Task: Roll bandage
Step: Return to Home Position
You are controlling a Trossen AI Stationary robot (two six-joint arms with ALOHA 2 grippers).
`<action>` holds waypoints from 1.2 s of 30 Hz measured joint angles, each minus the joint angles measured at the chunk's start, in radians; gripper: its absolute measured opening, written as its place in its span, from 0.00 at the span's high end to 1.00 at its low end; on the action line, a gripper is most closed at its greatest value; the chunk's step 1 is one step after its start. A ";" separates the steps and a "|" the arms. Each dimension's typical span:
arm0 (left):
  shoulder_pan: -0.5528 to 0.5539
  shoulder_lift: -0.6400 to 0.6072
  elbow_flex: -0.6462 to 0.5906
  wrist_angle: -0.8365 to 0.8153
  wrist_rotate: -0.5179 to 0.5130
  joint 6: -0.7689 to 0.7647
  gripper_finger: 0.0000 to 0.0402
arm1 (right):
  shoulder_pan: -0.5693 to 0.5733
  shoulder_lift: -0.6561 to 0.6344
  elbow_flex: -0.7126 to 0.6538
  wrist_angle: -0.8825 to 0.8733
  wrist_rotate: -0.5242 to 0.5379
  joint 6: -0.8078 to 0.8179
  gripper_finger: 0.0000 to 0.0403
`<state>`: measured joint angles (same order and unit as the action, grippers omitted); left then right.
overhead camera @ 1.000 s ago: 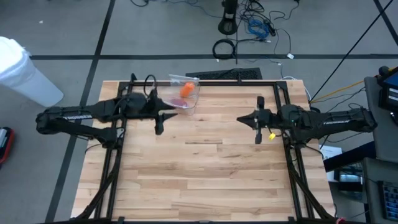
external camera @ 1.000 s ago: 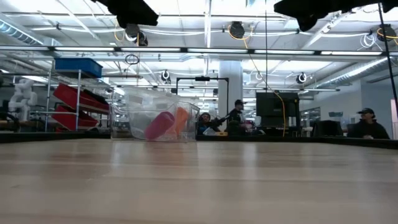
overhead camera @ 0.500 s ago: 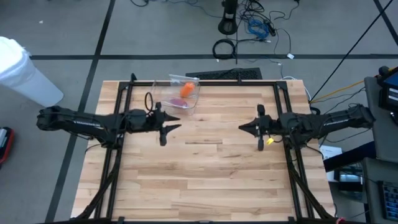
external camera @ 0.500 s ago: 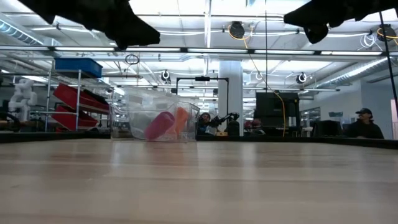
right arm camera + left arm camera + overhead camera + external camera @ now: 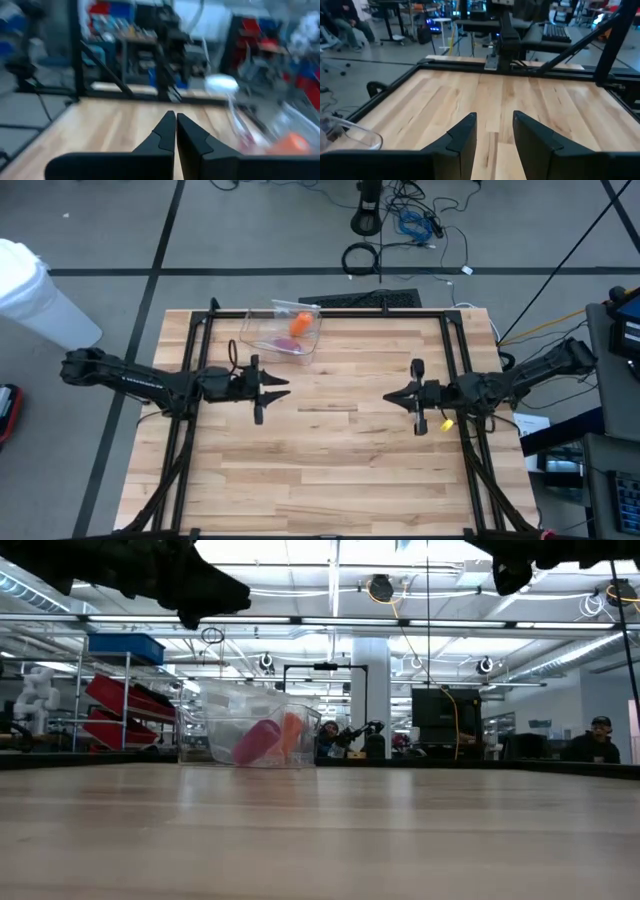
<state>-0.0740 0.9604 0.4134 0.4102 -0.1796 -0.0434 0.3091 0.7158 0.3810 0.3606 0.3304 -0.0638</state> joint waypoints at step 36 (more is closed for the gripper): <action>-0.166 -0.271 -0.372 0.334 -0.059 -0.003 0.67 | -0.072 0.188 -0.184 0.464 -0.143 0.149 1.00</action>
<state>-0.2399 0.6897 0.0414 0.7443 -0.2386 -0.0467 0.2375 0.9036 0.1970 0.8242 0.1875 0.0856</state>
